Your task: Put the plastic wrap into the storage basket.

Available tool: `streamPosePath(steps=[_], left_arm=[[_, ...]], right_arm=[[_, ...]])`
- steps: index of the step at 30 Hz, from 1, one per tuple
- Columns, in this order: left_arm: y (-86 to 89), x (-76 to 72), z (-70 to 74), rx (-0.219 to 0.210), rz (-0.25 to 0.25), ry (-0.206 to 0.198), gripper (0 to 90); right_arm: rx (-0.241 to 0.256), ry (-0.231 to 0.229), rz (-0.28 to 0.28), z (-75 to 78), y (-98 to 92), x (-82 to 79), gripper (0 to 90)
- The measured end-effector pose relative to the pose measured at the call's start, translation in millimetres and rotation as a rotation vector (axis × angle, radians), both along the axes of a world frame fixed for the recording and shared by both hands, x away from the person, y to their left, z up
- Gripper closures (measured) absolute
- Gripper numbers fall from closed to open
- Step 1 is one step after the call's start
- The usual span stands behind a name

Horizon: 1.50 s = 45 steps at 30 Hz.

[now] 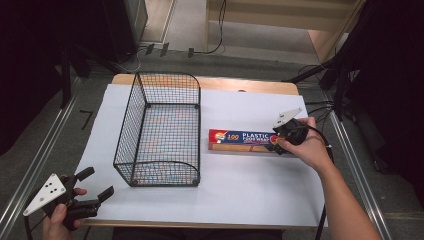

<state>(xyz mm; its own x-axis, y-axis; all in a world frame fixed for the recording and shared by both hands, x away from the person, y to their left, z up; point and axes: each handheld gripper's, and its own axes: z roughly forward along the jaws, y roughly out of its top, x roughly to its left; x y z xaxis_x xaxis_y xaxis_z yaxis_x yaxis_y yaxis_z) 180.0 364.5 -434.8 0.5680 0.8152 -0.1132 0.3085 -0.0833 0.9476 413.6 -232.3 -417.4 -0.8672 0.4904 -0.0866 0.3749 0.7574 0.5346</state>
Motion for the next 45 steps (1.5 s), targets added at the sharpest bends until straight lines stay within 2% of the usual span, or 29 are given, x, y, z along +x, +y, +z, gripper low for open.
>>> streamPosePath(steps=[2,3,6,7,8,9,12,13,14,19,25,34,37,40,42,45], left_arm=[[-0.4,-0.2,0.0,0.000,-0.004,-0.002,6.3],[-0.5,-0.1,0.0,0.000,-0.008,-0.004,6.3],[-1.6,0.2,-0.3,0.000,-0.013,-0.003,6.3],[-1.5,0.5,-0.6,0.004,-0.015,-0.002,6.3],[-1.5,0.5,-0.6,0.004,-0.015,-0.002,6.3],[-1.5,0.5,-0.7,0.001,-0.013,-0.001,6.3],[-0.7,0.6,-1.0,-0.001,-0.012,0.002,6.3],[-0.6,0.6,-1.1,-0.001,-0.012,0.002,6.3],[-0.6,0.6,-1.1,-0.001,-0.012,0.002,6.3],[-1.2,0.8,-1.2,-0.001,-0.013,0.002,6.3],[-0.4,0.9,-1.9,0.000,-0.012,0.008,6.3],[-0.4,1.0,-2.2,0.000,-0.013,0.010,6.3],[0.3,0.4,-2.2,0.001,-0.012,0.012,6.7],[0.4,0.6,-2.3,0.001,-0.012,0.014,6.8],[0.0,0.9,-2.6,0.003,-0.014,0.014,6.8],[-0.3,0.7,-2.5,0.005,-0.016,0.012,6.8]], right_arm=[[-0.035,0.004,0.010,-0.3,1.5,4.3,23.1],[-0.055,0.034,0.022,-1.8,3.5,8.5,21.2],[-0.081,0.049,0.041,-3.3,6.6,11.7,21.3],[-0.113,0.068,0.058,-5.3,10.0,14.8,22.1],[-0.113,0.068,0.058,-5.3,10.0,14.8,22.1],[-0.148,0.085,0.068,-7.9,13.4,17.1,22.6],[-0.168,0.105,0.080,-9.0,16.1,19.6,22.7],[-0.197,0.121,0.086,-9.5,18.9,21.4,23.1],[-0.197,0.121,0.086,-9.5,18.9,21.4,23.1],[-0.291,0.134,0.129,-14.5,28.1,25.6,24.5],[-0.310,0.174,0.151,-15.1,30.9,31.1,27.7],[-0.362,0.247,0.243,-14.1,35.4,44.0,33.9],[-0.357,0.242,0.312,-15.1,34.8,46.8,35.5],[-0.376,0.239,0.336,-15.2,37.2,46.4,35.8],[-0.405,0.239,0.343,-14.4,40.5,46.0,35.6],[-0.409,0.246,0.317,-14.8,41.9,45.0,34.6]])
